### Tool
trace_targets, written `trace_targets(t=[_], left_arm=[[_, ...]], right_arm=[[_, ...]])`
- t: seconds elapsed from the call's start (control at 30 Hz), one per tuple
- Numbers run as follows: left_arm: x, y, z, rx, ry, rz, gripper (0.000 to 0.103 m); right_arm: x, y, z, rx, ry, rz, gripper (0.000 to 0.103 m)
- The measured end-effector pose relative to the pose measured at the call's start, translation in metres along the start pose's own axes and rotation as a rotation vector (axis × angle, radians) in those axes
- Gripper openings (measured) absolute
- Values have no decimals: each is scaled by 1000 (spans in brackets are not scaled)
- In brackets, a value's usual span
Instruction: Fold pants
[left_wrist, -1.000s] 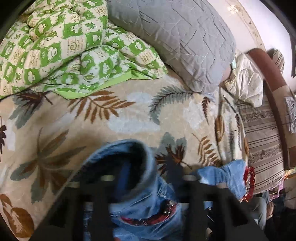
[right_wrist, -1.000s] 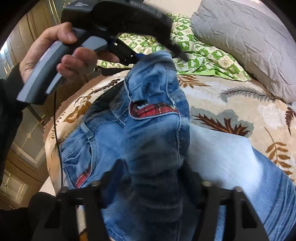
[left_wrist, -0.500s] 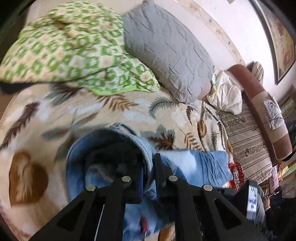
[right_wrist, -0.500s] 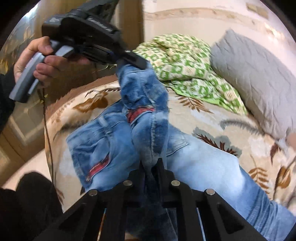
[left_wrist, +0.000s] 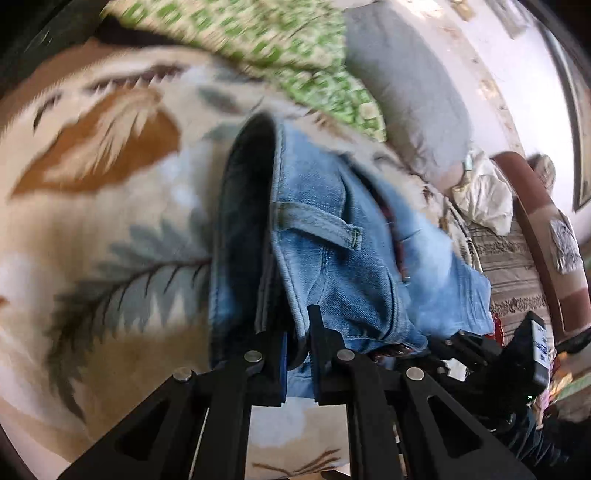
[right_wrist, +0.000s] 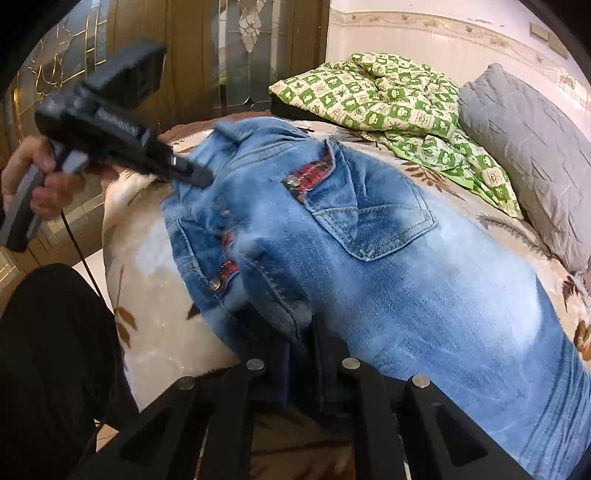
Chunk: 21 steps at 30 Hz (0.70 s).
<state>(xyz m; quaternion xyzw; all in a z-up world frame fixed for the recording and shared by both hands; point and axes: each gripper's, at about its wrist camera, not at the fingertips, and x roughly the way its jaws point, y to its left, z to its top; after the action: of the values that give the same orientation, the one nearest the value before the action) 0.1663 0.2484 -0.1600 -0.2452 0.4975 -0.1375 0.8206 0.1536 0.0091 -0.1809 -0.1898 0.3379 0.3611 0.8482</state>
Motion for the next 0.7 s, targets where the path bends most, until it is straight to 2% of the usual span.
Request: trace_targets(t=[0.13,0.2,0.23,0.27,0.3,0.33,0.37,0.47,0.57,0.63,0.7], left_arm=[[2,-1,-2,-3,-15,8,10],[-5,-6,-4,24,-32,22,14],[-9,-9,-7,30,-42,23,18],[-18,-13,-10,40,-59,38,34],[-24,-14,-11,52,-69,66,66],[-31,-17,-13,69,-84,128,83],[-42,-22,-15,93,-114,191,93],[-72,-46,-18,194,-167,201,93],[-85,-93,-17,336,-209,216,97],[-82,-121,-13,411,-200,175,101],[-68,-158,-9,515,-149,87,101]], right_arm=[[2,8,-1,-46,-6,-60,12],[-4,13,0,-68,-4,-81,14],[-7,15,1,-78,2,-89,18],[-12,16,1,-87,10,-95,23],[-21,18,0,-91,6,-91,45],[-31,20,-3,-92,-11,-89,81],[-47,21,-6,-90,-58,-99,90],[-81,16,-16,-60,-107,-115,92],[-111,-1,-30,59,-139,-126,92],[-136,-27,-48,242,-157,-129,92],[-155,-53,-64,430,-168,-140,92]])
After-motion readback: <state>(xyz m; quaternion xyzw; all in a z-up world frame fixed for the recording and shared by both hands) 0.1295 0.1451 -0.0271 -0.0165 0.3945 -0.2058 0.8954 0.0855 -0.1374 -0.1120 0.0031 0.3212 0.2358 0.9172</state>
